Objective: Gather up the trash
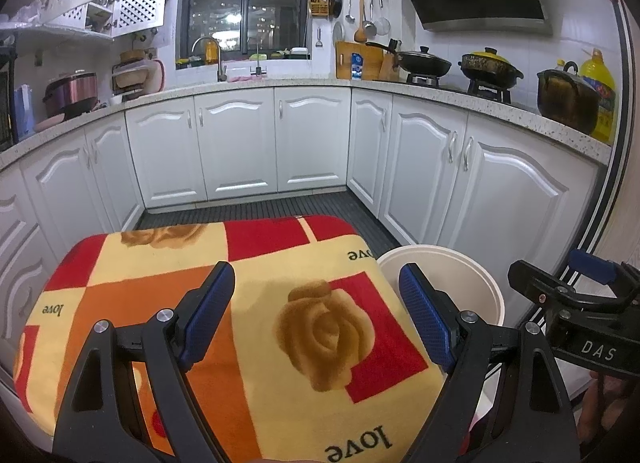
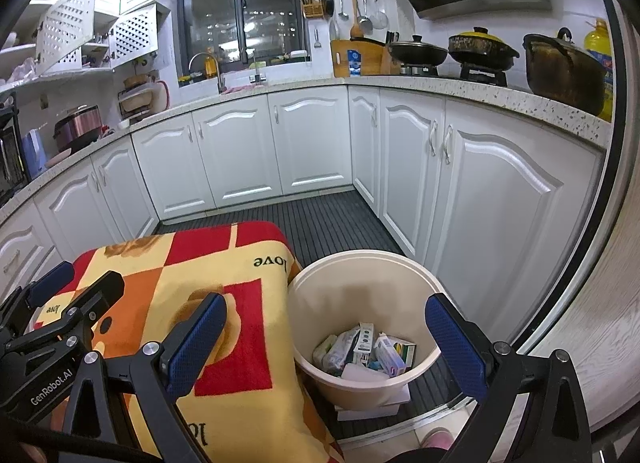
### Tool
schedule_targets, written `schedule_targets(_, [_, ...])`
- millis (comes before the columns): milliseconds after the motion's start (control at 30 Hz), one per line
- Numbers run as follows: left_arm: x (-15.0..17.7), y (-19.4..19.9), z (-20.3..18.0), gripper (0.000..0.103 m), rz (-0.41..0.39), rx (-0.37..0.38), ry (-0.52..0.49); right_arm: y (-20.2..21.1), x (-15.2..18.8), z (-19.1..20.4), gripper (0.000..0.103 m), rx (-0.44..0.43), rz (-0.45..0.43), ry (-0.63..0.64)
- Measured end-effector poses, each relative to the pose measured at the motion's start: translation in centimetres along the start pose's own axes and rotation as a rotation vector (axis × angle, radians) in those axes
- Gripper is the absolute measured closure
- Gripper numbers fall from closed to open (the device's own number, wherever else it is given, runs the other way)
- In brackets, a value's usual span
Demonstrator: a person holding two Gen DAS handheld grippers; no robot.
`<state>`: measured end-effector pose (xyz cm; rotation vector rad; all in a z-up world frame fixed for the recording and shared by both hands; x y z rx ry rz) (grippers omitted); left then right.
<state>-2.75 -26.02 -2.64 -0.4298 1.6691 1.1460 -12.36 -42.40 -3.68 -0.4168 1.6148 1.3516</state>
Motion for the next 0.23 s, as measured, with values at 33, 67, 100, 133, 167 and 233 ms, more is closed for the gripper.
schedule_targets(33, [0.1,-0.1,0.1,0.019,0.003,0.001,0.003,-0.1,0.0,0.0,0.004,0.001,0.003,0.002])
schedule_targets(67, [0.1,-0.2,0.2,0.019,0.003,0.0,0.003,-0.2,0.1,0.0,0.004,0.002,0.005,0.003])
schedule_targets(100, [0.2,-0.3,0.3,0.019,0.003,-0.002,0.003,-0.4,0.2,0.1,0.004,0.003,0.009,0.005])
schedule_targets(133, [0.3,-0.3,0.4,0.019,0.002,-0.006,0.001,-0.5,0.2,0.2,0.004,0.002,0.013,0.006])
schedule_targets(167, [0.4,-0.4,0.6,0.019,0.003,-0.008,0.0,-0.6,0.3,0.2,0.004,0.001,0.016,0.007])
schedule_targets(233, [0.6,-0.6,1.2,0.019,0.014,-0.006,0.003,-1.0,0.4,0.5,0.004,-0.003,0.024,0.008])
Point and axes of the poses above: each gripper's, at about its wrist camera, not at the fingertips, and y roughly against the way its jaws point, z to its left, x to its underside, the point moved 6 cm from there along -y, roughly the way its jaws point
